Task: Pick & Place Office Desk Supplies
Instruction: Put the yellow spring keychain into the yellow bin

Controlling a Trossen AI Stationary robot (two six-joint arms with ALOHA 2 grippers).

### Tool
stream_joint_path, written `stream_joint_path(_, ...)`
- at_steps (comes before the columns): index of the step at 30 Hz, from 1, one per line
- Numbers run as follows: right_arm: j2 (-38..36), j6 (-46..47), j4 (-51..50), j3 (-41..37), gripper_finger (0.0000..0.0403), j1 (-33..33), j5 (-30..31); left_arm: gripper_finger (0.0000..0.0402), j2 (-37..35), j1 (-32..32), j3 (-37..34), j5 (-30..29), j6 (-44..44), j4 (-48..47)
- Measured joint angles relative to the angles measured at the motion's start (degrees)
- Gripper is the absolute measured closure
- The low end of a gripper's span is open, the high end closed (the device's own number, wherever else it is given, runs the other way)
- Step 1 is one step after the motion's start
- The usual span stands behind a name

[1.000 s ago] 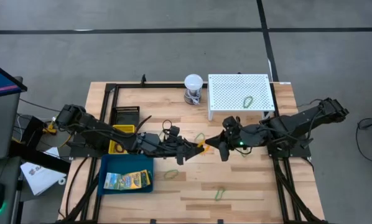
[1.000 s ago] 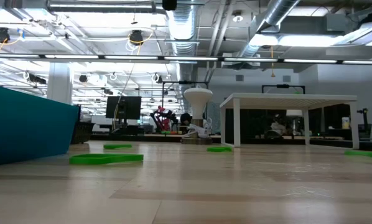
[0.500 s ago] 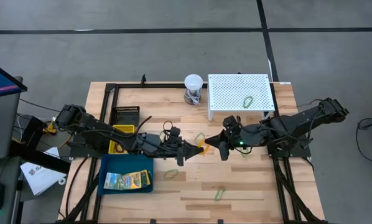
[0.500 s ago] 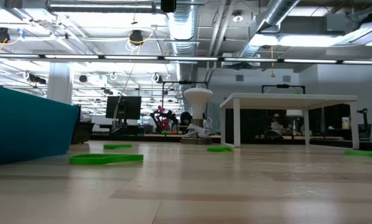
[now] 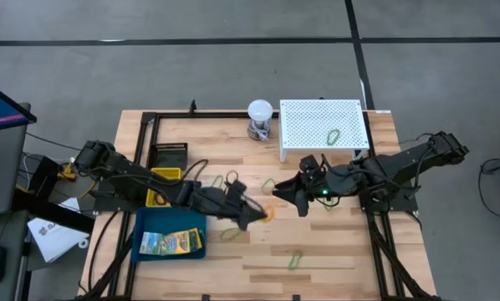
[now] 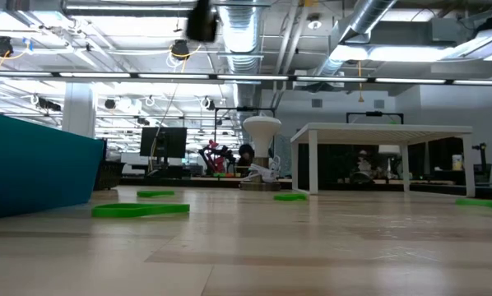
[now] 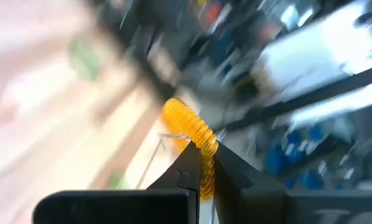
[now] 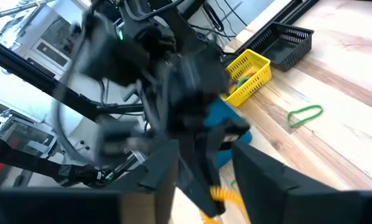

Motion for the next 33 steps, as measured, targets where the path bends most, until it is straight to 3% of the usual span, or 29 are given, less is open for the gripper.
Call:
stream_joint_path(4,0.0,-0.02,-0.18,0.0,0.0213,0.03,-0.38,0.0395,-2.81,-2.11,-0.09,6.46,-5.41,-18.2)
stream_joint_path(8,0.0,-0.08,-0.55,0.0,0.0193,0.02,-0.66,0.0395,-10.57,-4.14,-0.08,7.68,-8.24,-40.93)
stream_joint_path(14,0.0,-0.15,-2.26,0.0,0.0193,-0.09,-0.63,0.0396,-26.36,-3.78,-0.04,-2.92,-17.22,-69.03)
stream_joint_path(17,0.0,-0.13,-3.13,0.0,0.0195,-0.3,-0.63,0.0396,-30.72,-1.69,0.0,-3.87,-19.5,-78.88)
stream_joint_path(23,0.24,0.34,-4.59,0.0,0.0195,-0.82,-0.15,0.0396,-27.14,4.62,0.0,3.58,-14.04,-93.79)
stream_joint_path(28,0.37,0.9,-5.29,0.0,0.0195,-1.09,0.0,0.0394,-19.0,8.7,-0.09,3.89,-8.58,-102.16)
stream_joint_path(33,0.37,0.9,-5.49,0.0,0.0195,-1.34,0.0,0.0394,-15.46,12.08,-4.24,4.2,-2.82,-96.13)
